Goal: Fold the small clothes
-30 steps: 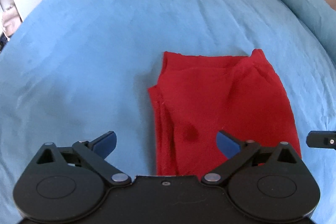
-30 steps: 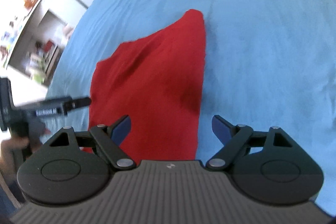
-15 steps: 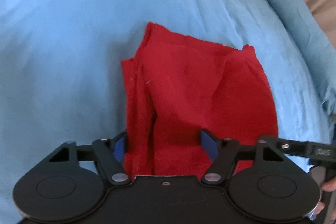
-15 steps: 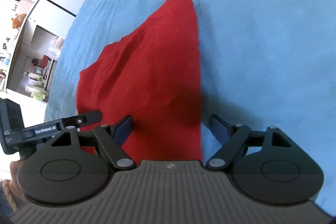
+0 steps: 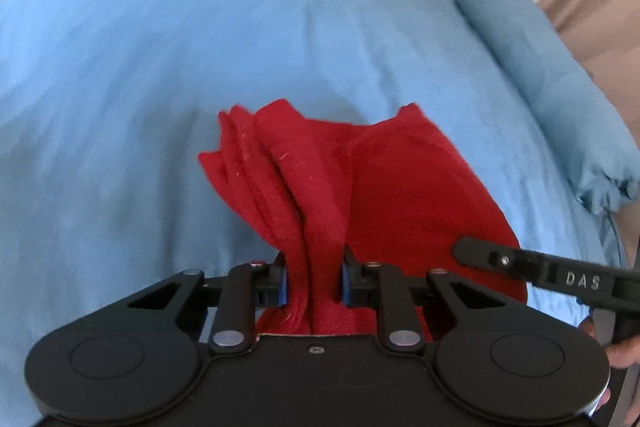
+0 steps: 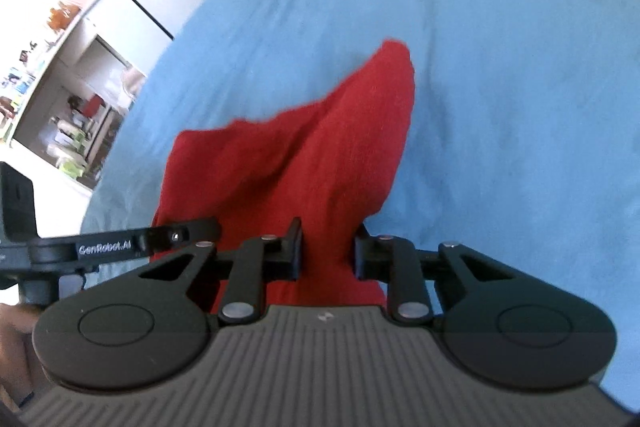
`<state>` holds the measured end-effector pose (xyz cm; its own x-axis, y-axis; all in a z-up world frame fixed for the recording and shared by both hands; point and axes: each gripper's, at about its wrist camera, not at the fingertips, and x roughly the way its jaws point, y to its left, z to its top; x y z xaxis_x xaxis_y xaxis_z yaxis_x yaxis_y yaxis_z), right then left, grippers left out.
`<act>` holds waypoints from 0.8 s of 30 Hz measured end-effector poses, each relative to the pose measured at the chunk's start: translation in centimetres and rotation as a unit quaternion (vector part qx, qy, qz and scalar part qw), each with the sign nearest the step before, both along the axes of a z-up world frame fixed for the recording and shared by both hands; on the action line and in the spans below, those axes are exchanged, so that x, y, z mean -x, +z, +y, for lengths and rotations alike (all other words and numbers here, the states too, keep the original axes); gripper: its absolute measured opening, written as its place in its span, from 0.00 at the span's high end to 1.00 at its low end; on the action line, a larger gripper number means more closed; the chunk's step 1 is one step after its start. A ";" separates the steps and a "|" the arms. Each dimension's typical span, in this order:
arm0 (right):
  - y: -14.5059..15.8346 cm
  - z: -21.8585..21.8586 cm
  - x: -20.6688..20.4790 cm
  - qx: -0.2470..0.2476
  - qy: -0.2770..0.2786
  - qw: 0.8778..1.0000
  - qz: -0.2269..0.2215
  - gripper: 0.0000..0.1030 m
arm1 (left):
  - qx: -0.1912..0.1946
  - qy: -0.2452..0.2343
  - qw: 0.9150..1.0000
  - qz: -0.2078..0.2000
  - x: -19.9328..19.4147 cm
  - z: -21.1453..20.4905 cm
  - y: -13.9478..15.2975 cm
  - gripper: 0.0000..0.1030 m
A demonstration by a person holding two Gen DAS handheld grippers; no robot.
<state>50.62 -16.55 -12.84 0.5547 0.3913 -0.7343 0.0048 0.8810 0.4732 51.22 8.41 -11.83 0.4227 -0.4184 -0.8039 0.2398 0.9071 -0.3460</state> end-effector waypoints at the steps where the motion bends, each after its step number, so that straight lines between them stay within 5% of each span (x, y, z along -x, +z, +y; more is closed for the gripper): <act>1: 0.6 -0.5 0.5 -0.004 -0.003 1.000 -0.003 0.63 | 0.000 -0.005 1.000 -0.007 1.0 -0.6 0.8 0.76; 5: 3.5 -3.2 4.9 0.003 -0.013 1.000 -0.016 0.63 | 0.004 -0.022 1.000 -0.020 5.2 -3.6 2.3 0.76; 9: 4.3 -5.7 9.1 0.028 -0.018 0.999 -0.004 0.63 | -0.006 -0.043 0.999 -0.011 9.1 -7.2 0.9 0.76; 16: -1.2 -9.0 14.7 0.057 0.003 0.998 0.022 0.63 | -0.057 -0.050 0.997 -0.025 13.6 -10.6 -4.2 0.76; 24: -6.3 -11.9 16.6 0.002 -0.008 1.000 -0.013 0.61 | -0.082 -0.027 0.993 -0.083 15.3 -11.0 -6.7 0.71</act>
<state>34.05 -28.40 -19.18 0.5796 0.3791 -0.7214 0.0071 0.8828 0.4696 35.89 -2.61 -18.53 0.5364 -0.3128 -0.7838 0.3310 0.9323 -0.1455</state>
